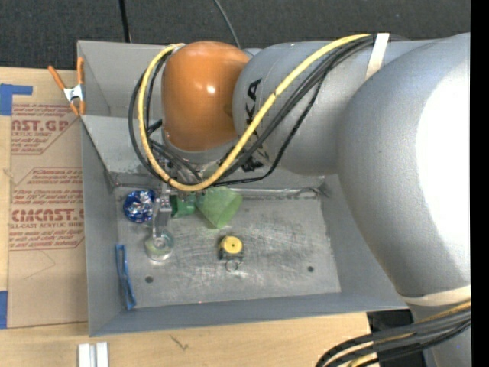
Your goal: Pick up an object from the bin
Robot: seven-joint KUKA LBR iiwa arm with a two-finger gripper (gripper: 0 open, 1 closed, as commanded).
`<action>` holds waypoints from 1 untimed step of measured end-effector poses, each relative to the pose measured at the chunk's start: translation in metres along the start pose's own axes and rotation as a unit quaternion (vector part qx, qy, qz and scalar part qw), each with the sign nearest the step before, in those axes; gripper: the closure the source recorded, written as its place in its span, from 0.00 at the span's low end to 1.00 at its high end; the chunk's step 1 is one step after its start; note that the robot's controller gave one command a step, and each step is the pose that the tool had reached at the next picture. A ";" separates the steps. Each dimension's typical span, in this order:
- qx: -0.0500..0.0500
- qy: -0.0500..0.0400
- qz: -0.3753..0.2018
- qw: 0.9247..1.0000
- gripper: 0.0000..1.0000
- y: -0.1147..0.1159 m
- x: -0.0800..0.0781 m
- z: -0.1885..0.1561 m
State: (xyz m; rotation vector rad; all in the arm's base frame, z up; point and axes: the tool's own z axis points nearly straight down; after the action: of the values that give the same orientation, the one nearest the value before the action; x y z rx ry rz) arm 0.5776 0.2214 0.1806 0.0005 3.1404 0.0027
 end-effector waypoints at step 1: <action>0.001 0.003 0.040 0.999 0.00 0.002 -0.012 0.072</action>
Offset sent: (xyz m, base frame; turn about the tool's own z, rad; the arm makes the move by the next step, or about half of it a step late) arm 0.0130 0.0025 -0.0672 0.0793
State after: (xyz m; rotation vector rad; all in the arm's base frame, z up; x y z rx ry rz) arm 0.5894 0.2237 0.1086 0.1263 3.1436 -0.0008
